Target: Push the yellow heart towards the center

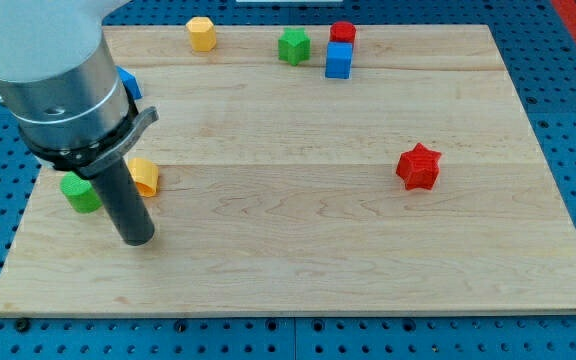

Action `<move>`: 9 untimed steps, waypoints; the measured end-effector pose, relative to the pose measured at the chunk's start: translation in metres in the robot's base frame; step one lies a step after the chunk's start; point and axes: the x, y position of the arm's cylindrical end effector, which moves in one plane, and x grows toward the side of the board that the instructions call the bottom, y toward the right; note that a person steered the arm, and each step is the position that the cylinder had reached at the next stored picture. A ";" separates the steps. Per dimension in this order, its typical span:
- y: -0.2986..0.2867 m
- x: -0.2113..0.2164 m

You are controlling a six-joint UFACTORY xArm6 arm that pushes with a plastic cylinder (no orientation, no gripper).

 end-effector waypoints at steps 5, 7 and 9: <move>-0.059 -0.025; -0.057 -0.031; 0.026 -0.098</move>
